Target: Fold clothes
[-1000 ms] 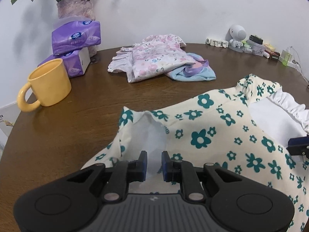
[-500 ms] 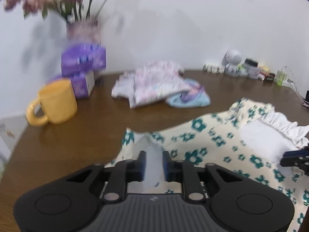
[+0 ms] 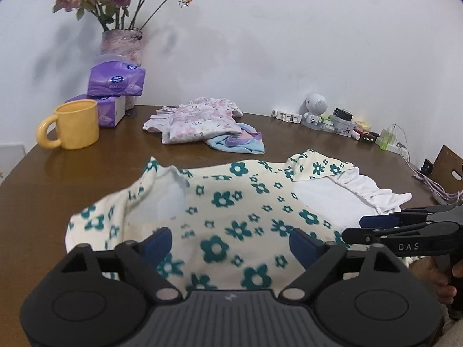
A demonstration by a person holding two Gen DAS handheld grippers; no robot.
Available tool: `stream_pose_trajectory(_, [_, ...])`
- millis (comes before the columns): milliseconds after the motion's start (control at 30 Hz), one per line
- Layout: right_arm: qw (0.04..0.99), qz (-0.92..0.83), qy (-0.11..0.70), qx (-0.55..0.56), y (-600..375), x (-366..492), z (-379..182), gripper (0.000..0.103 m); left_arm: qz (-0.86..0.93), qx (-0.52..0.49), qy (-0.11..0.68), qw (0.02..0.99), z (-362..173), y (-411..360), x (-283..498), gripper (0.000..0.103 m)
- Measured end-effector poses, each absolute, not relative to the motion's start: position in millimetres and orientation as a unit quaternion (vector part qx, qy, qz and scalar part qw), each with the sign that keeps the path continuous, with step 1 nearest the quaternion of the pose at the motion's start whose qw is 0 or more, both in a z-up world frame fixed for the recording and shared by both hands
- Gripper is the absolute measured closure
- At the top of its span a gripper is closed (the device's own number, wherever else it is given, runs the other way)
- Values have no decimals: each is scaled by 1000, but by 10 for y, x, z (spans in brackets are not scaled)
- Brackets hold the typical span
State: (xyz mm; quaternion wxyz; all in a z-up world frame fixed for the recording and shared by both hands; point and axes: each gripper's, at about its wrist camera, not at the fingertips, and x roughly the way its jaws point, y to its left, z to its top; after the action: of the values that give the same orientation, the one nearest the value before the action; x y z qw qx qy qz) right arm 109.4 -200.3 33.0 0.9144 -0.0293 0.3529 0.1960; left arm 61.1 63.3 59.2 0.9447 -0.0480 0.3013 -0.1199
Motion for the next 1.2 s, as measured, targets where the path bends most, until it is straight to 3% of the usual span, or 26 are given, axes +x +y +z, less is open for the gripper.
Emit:
stream_pose_trajectory(200, [915,208,344,-29,-2007,877,345,35,-110,-47,308,944,570,596,406,14])
stream_pose_trajectory(767, [917,200,345,9,-2282,468,208,34,-21,-42,342,939,383,651,80,14])
stream_pose_trajectory(967, [909,220,355,7,-2221,459,148,34,4,-15,367,930,272,677,108,24])
stream_pose_trajectory(1200, [905,226,359,5,-2182,481,122,34,12,18,365,931,218,701,170,23])
